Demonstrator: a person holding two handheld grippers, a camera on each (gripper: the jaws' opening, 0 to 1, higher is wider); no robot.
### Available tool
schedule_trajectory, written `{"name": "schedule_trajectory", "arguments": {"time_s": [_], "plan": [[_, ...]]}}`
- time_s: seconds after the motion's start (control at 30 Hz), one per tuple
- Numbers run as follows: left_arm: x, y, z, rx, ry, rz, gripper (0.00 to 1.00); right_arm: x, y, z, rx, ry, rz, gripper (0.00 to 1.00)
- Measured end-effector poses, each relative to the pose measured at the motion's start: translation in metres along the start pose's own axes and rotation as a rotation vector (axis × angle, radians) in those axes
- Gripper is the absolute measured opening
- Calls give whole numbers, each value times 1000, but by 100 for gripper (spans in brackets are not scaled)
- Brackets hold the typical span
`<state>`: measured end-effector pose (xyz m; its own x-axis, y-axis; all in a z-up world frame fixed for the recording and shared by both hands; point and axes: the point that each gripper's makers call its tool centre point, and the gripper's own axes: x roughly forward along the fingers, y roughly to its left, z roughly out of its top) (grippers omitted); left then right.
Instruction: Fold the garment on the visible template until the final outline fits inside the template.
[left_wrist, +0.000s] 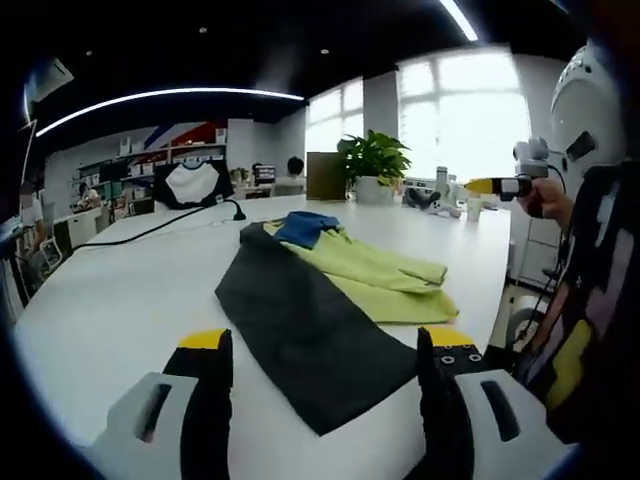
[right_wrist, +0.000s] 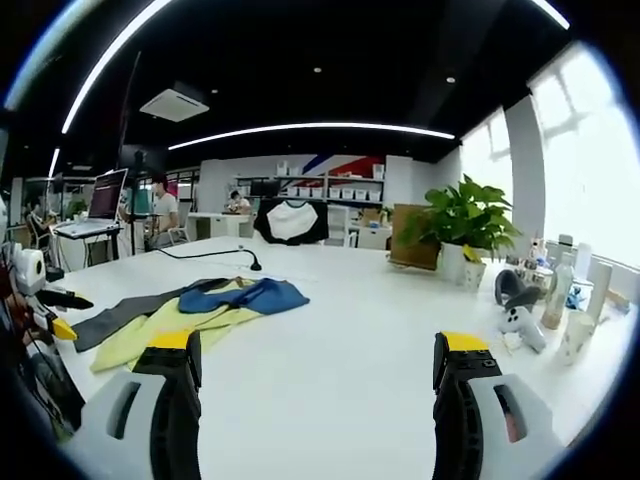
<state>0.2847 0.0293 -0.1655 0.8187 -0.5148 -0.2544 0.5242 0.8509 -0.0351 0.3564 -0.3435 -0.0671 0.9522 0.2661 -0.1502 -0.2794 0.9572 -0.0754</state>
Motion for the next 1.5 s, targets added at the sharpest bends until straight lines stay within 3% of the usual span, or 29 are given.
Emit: {"name": "schedule_trajectory", "arguments": {"time_s": [0.2, 0.37, 0.57, 0.7, 0.77, 0.87, 1.03, 1.13, 1.4, 1.5], "plan": [[4, -7, -6, 6, 21, -23, 70, -1, 1, 0, -7, 1, 0, 99], [6, -14, -1, 38, 2, -52, 64, -2, -1, -2, 2, 3, -7, 99], [10, -18, -6, 38, 35, -82, 58, -1, -1, -7, 9, 14, -6, 99], [15, -14, -14, 37, 82, -58, 63, 0, -1, -7, 16, 12, -7, 99], [14, -19, -14, 40, 78, -88, 62, 0, -1, -5, 14, 9, -5, 99], [15, -17, -13, 44, 68, -83, 59, -1, -1, -4, 11, 4, -8, 99], [16, -12, -12, 34, 68, -53, 50, -1, -4, -10, -1, 46, -20, 99], [16, -11, -11, 31, 68, -44, 43, -1, -2, -9, -14, 40, -18, 99], [16, 3, -11, 15, 69, 20, 5, 3, 1, -16, -2, 57, -8, 99], [17, 5, -11, -15, 66, 11, 4, 4, 2, -16, 2, 57, -8, 99]]}}
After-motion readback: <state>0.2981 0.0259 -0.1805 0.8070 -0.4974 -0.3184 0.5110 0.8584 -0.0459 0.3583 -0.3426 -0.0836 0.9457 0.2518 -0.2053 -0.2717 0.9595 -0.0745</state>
